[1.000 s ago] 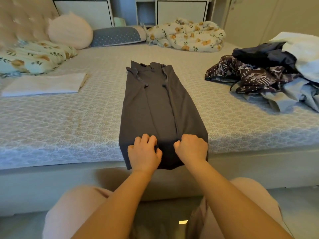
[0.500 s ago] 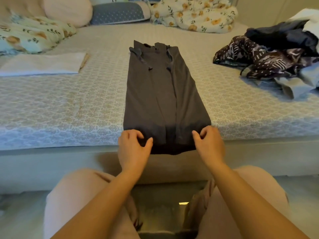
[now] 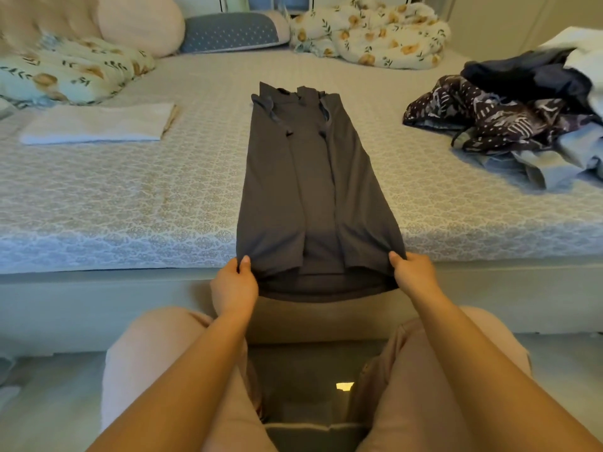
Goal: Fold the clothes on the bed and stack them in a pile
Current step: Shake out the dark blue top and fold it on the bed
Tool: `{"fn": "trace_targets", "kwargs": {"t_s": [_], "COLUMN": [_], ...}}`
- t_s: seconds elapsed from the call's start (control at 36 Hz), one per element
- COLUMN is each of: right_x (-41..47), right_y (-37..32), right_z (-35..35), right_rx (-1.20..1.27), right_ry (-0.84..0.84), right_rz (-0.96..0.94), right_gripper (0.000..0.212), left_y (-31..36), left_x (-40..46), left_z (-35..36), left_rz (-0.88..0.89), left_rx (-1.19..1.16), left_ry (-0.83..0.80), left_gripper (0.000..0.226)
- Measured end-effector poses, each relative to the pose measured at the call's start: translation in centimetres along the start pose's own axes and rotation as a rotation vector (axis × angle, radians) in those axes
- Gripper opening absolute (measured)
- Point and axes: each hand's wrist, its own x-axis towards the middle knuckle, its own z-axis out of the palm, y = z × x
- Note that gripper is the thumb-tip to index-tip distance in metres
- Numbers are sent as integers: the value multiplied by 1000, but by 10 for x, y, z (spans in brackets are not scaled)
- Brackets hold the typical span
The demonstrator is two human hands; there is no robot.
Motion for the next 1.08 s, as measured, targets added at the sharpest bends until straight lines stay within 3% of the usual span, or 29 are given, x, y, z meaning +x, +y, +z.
{"fn": "trace_targets", "kwargs": {"t_s": [0.11, 0.19, 0.25, 0.33, 0.47, 0.56, 0.64, 0.69, 0.78, 0.89, 0.94, 1.08], "right_x": [-6, -16, -19, -15, 8, 31, 55, 67, 81, 97, 100, 111], "right_y": [-5, -13, -25, -52, -98, -123, -146, -153, -149, -131, -126, -121], "right_z": [-5, -10, -15, -25, -47, -55, -56, -50, -34, -13, -7, 5], "right_rx": [-20, 65, 80, -12, 95, 239, 385, 422, 250, -80, -119, -219], "right_ry": [46, 128, 111, 60, -155, -270, -294, -280, -195, -46, -12, 32], "right_rz": [-80, -207, -292, -333, -111, -14, -15, -15, -30, -79, -26, -11], "right_gripper": [29, 45, 50, 28, 10, 12, 25, 33, 39, 51, 53, 55], "left_y": [9, 21, 33, 58, 97, 124, 140, 138, 119, 97, 94, 95], "left_x": [-12, -21, -16, 1, 38, 65, 92, 109, 126, 136, 139, 144], "left_z": [-3, -10, -18, -32, -51, -53, -45, -35, -23, -10, -7, -3], "left_rz": [88, 217, 270, 246, 64, -180, -254, -177, 35, 102, 128, 198], "left_rx": [-67, -83, -75, -50, -295, -516, -645, -527, -1, 317, 368, 377], "left_ry": [50, 44, -8, -133, -282, -317, -305, -270, -147, -202, -170, -10], "left_gripper": [33, 47, 38, 27, 28, 24, 34, 46, 57, 46, 40, 54]}}
